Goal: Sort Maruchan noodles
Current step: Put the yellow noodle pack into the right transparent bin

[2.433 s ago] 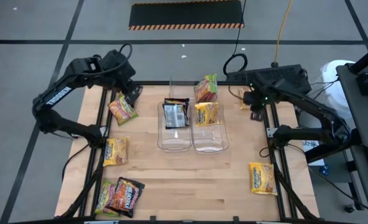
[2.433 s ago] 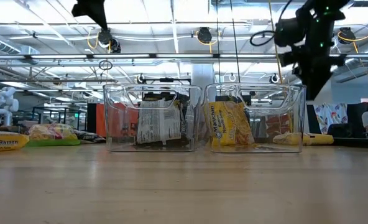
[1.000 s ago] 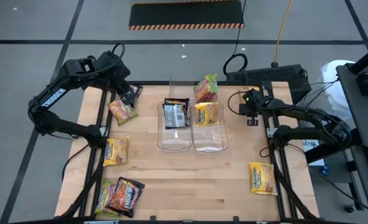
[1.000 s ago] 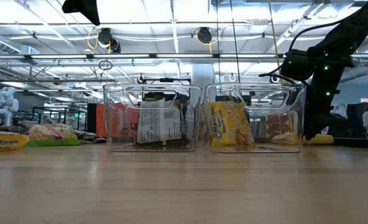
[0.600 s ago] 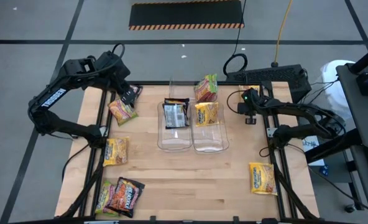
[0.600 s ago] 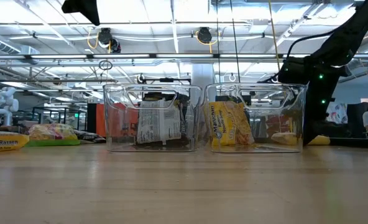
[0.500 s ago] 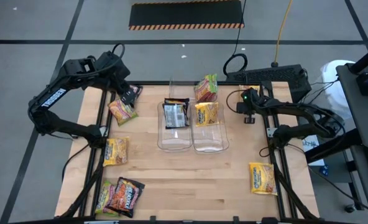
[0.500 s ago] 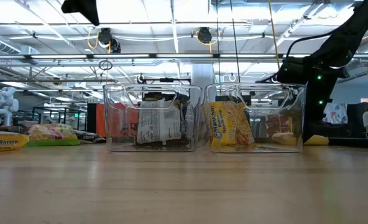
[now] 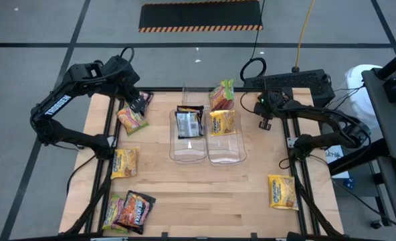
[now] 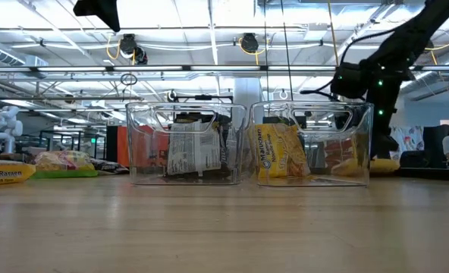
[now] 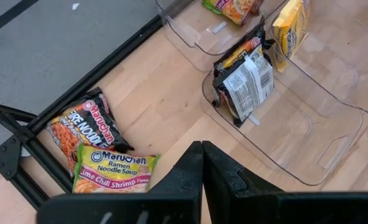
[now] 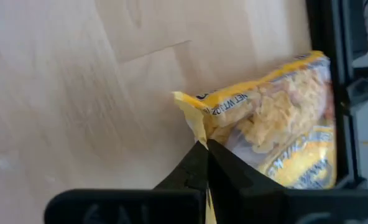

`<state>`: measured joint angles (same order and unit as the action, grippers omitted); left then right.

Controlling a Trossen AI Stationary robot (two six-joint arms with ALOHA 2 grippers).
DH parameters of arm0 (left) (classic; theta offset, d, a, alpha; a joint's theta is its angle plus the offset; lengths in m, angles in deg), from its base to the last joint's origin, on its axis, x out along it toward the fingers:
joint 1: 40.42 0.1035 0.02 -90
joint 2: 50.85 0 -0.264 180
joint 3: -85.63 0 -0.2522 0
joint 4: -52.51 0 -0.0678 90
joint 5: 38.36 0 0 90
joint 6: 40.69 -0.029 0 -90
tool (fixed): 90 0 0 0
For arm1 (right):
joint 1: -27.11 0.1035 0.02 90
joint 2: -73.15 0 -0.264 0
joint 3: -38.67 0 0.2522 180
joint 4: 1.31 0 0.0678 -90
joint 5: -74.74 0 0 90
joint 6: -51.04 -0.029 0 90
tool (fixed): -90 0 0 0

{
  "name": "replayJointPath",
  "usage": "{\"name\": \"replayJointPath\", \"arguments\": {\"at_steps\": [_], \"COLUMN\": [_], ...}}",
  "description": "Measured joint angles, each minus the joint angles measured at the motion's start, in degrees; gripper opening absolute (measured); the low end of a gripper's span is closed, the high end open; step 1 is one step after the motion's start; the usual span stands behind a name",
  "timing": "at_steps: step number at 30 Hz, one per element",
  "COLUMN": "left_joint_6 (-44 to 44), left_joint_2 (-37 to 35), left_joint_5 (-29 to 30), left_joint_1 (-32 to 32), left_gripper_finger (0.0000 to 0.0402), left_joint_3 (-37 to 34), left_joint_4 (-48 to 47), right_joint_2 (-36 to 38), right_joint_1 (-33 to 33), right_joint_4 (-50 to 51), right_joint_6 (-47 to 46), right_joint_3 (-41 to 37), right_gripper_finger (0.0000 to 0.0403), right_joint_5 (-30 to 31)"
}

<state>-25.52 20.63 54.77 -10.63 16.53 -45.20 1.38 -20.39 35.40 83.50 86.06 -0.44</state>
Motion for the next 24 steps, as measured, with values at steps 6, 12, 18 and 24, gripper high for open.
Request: {"name": "replayJointPath", "arguments": {"at_steps": [6, 12, 18, 24], "left_joint_6": [-0.47, -1.38, -2.03, -2.94], "left_joint_2": [0.0, 0.0, 0.0, 0.0], "left_joint_5": [-0.01, -0.01, 0.01, 0.01], "left_joint_1": [-0.01, -0.01, -0.01, 0.01], "left_gripper_finger": [0.0007, 0.0007, 0.0007, 0.0007], "left_joint_3": [0.0, 0.0, 0.0, 0.0], "left_joint_4": [0.02, 0.02, 0.02, 0.04], "right_joint_2": [2.64, 8.64, 15.48, 21.21], "right_joint_1": [1.09, 2.99, 6.01, 9.15], "right_joint_4": [5.95, 8.27, 13.87, 19.96], "right_joint_6": [-1.85, -6.21, -9.49, -13.38], "right_joint_3": [5.07, 7.37, 8.54, 12.03], "right_gripper_finger": [0.0, 0.0, 0.0, 0.0], "right_joint_5": [0.0, 0.4, 6.66, 9.86]}}
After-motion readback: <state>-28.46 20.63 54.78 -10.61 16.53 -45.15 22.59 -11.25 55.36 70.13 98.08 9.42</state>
